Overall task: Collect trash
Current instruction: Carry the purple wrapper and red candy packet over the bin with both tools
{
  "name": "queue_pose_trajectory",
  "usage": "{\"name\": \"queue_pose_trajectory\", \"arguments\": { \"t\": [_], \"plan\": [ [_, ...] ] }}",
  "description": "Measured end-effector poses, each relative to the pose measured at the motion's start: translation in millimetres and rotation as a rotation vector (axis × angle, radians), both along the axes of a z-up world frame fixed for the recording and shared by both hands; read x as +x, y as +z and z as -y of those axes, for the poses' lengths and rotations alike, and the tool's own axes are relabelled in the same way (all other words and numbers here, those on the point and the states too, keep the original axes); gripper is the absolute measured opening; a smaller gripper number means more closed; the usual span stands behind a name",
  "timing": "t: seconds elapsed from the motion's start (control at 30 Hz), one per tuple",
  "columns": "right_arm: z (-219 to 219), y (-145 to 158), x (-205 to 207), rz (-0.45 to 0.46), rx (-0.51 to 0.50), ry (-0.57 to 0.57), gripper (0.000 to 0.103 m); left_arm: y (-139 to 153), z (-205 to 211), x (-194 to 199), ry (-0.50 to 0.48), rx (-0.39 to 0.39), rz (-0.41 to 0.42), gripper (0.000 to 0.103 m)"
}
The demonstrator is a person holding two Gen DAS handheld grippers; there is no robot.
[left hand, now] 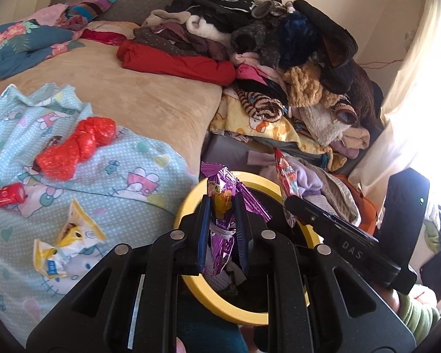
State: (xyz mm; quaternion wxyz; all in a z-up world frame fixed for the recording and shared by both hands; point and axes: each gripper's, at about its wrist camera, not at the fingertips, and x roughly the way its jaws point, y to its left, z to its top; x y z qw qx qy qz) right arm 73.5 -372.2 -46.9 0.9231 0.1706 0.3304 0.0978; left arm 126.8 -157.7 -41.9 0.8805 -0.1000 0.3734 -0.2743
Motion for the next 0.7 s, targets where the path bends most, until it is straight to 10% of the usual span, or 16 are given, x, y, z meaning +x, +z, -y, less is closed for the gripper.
{"name": "queue_pose_trajectory", "arguments": {
  "t": [0.7],
  "plan": [
    [43, -29, 8, -0.099, 0.012, -0.069, 0.019, -37, 52, -8, -0.112, 0.055, -0.067, 0.011]
  ]
}}
